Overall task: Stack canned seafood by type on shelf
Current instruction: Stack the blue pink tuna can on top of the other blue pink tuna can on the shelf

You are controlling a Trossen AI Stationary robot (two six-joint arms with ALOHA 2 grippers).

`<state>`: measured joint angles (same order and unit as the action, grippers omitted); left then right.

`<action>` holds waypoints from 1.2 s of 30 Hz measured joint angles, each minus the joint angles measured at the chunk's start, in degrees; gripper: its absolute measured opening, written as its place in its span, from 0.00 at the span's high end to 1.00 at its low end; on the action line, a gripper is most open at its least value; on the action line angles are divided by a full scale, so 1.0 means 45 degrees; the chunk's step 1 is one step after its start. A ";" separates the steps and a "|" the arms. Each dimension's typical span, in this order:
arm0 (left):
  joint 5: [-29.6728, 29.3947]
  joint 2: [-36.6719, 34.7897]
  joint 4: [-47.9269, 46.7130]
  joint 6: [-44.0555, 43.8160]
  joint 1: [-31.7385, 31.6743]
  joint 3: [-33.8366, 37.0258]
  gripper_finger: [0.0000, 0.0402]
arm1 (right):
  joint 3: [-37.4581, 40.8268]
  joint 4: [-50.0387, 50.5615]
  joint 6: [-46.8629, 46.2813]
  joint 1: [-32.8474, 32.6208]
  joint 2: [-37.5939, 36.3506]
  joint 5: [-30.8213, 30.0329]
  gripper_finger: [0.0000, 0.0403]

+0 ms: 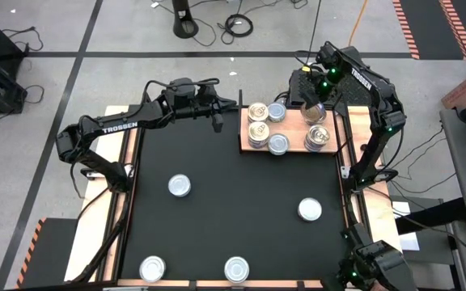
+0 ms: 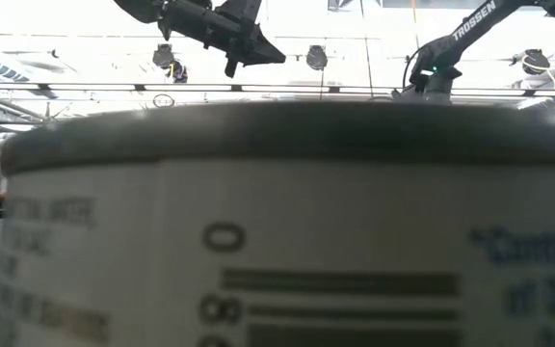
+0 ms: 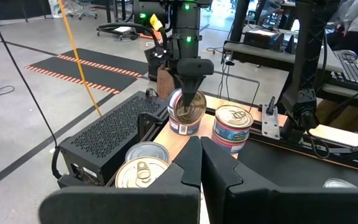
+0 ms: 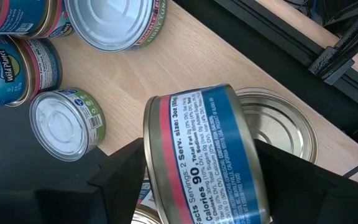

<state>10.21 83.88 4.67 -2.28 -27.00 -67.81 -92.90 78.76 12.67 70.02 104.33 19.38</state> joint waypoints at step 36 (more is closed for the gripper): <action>0.0002 0.0005 0.0219 0.0018 -0.0030 -0.0005 1.00 | -0.1117 0.0470 0.0065 0.0000 0.0000 -0.1650 0.32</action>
<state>10.22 83.90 5.65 -2.20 -27.14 -67.83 -97.93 80.87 12.96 70.02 104.33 11.95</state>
